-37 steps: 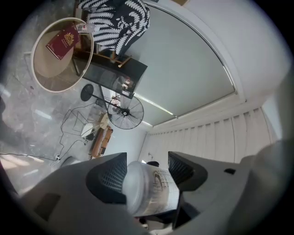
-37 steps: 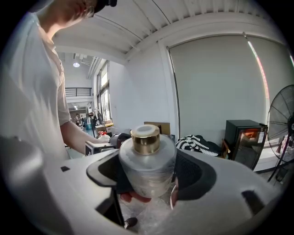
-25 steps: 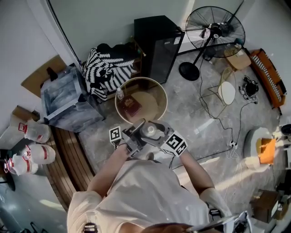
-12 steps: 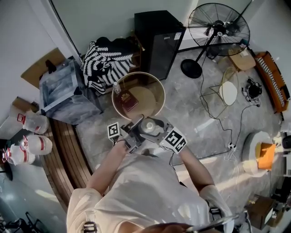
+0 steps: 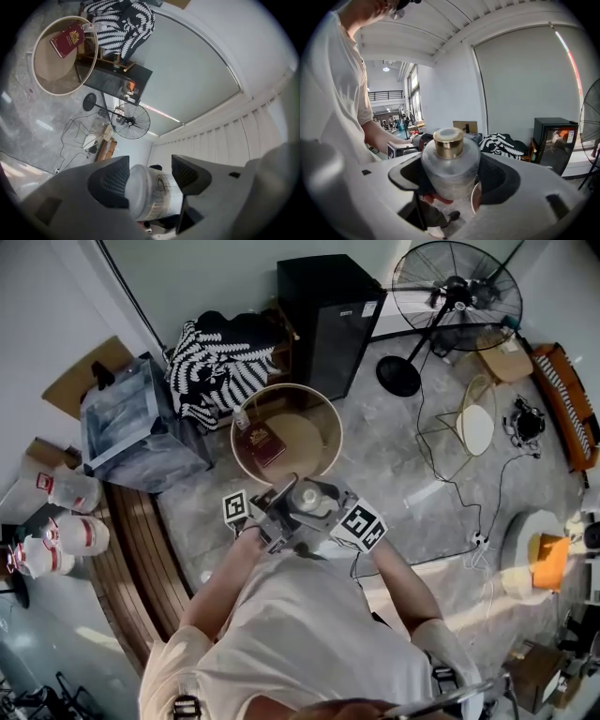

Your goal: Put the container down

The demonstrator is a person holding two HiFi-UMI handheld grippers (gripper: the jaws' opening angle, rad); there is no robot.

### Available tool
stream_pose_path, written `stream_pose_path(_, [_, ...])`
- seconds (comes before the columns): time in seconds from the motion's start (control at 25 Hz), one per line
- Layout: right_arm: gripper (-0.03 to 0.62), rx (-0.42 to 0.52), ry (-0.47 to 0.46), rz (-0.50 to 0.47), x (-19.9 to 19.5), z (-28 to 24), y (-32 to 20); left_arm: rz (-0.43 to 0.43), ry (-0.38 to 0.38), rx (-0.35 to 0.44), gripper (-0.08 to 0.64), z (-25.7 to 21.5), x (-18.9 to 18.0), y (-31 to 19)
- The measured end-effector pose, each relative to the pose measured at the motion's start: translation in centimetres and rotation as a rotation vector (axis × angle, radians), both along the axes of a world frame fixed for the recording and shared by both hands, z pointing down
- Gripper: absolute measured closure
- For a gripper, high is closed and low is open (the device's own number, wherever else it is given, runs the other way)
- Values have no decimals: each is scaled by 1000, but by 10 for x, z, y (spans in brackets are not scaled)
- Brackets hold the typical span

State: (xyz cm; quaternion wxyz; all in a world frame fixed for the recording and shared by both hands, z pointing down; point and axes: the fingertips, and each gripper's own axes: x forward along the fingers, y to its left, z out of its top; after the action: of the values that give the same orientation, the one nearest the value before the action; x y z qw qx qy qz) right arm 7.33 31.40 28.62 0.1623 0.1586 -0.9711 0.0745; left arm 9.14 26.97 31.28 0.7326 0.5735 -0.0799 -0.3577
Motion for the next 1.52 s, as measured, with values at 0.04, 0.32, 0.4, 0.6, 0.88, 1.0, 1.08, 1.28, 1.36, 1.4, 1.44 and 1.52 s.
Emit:
stream_pose_path(0.04, [258, -2, 2, 0, -2, 2, -3, 2, 2, -2, 293, 1, -2, -3])
stream_pose_path(0.32, [258, -12, 7, 24, -18, 9, -36, 36, -1, -17, 293, 11, -16, -35])
stream_pose_path(0.4, [258, -13, 7, 36, -25, 10, -49, 53, -7, -16, 293, 11, -23, -48])
stream_pose_path(0.6, [258, -14, 21, 53, -44, 13, -86, 73, -18, 1, 293, 10, -41, -87])
stream_pose_path(0.88, [258, -8, 30, 105, -71, 10, -136, 114, 0, 21, 293, 13, -62, -136])
stream_pose_path(1.0, [258, -16, 34, 138, -78, 13, -156, 142, 14, 6, 293, 14, -69, -154])
stream_pose_path(1.08, [258, -14, 39, 163, -83, 15, -169, 160, 17, 8, 293, 15, -75, -166])
stream_pose_path(1.28, [258, -37, 53, 219, -94, 23, -193, 212, 18, 0, 293, 20, -84, -190])
stream_pose_path(1.36, [258, -50, 53, 236, -98, 26, -204, 234, 16, -9, 293, 24, -88, -200])
stream_pose_path(1.4, [258, -56, 53, 246, -101, 28, -209, 244, 12, -14, 293, 27, -90, -205])
stream_pose_path(1.44, [258, -60, 54, 258, -103, 29, -214, 256, 9, -17, 293, 29, -91, -209])
stream_pose_path(1.52, [258, -64, 55, 283, -106, 31, -222, 278, 8, -19, 293, 31, -94, -216])
